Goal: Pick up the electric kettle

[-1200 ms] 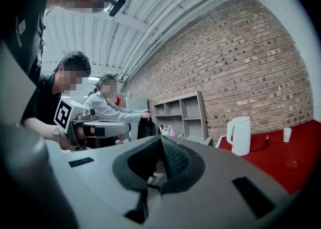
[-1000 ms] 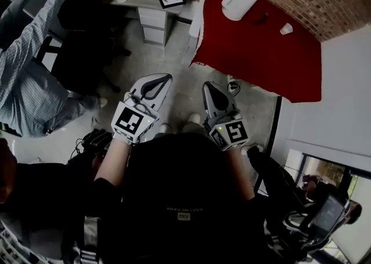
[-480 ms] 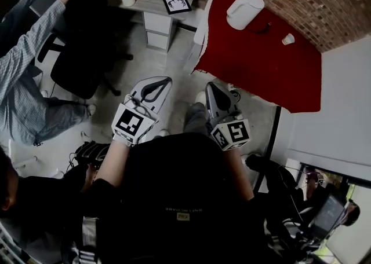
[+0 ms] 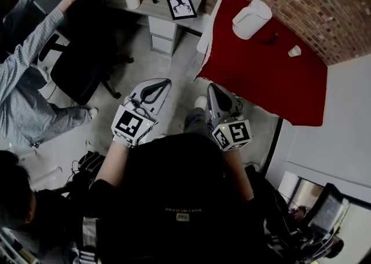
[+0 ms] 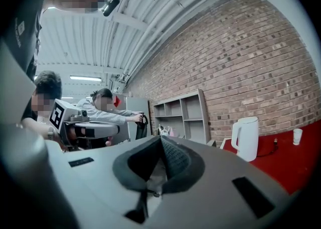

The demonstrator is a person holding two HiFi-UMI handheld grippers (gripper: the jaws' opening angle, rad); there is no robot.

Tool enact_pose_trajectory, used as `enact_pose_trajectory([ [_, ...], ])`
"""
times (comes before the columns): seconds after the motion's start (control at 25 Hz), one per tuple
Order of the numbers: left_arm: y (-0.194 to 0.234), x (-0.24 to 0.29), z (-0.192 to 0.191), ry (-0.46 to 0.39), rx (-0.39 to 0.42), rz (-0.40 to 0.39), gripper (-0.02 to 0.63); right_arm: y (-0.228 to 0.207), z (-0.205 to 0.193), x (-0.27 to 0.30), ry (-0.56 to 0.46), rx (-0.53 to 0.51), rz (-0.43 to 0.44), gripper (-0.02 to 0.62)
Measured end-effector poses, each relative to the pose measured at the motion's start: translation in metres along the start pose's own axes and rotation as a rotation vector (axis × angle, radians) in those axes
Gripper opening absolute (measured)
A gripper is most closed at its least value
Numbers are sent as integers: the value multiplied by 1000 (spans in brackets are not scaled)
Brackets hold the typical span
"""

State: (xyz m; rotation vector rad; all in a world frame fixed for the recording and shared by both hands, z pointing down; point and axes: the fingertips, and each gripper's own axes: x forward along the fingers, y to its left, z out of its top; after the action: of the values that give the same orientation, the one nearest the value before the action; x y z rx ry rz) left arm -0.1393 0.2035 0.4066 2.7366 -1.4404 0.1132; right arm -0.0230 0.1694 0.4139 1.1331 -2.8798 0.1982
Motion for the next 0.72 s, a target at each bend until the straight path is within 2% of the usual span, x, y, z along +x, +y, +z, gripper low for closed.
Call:
enact_pose_trajectory([
  [0.36, 23, 53, 10, 34, -27, 61, 3, -57, 7, 33, 18, 40, 41, 0],
  [0.72, 40, 95, -4, 66, -48, 100, 3, -103, -7, 64, 46, 65, 73, 0],
])
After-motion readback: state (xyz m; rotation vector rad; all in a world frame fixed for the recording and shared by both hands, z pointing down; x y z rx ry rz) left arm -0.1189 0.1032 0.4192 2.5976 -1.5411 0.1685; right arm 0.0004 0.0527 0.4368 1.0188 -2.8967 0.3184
